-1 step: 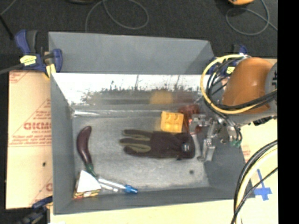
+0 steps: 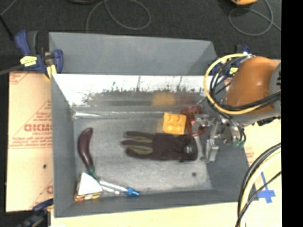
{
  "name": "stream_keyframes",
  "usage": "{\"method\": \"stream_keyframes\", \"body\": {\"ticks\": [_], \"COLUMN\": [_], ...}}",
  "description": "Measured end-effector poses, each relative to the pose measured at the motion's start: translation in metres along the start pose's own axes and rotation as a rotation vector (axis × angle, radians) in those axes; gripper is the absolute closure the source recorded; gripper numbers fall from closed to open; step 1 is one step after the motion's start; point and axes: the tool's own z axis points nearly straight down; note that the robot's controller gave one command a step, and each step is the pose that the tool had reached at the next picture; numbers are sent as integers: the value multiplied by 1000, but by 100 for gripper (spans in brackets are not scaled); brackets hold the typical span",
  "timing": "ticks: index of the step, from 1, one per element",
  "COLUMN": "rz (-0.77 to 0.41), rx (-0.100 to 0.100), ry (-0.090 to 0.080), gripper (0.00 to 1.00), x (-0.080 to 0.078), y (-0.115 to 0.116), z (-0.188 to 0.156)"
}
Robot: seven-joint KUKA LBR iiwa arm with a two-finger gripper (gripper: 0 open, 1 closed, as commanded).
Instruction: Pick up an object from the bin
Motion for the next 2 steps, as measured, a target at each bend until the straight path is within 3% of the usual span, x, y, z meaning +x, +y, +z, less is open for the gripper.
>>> {"method": "stream_keyframes", "body": {"ticks": [1, 2], "rz": [56, 83], "rx": [0, 0], "ry": [-7, 0], "gripper": [0, 0], "x": [-6, -7], "y": [4, 41], "z": [18, 57]}}
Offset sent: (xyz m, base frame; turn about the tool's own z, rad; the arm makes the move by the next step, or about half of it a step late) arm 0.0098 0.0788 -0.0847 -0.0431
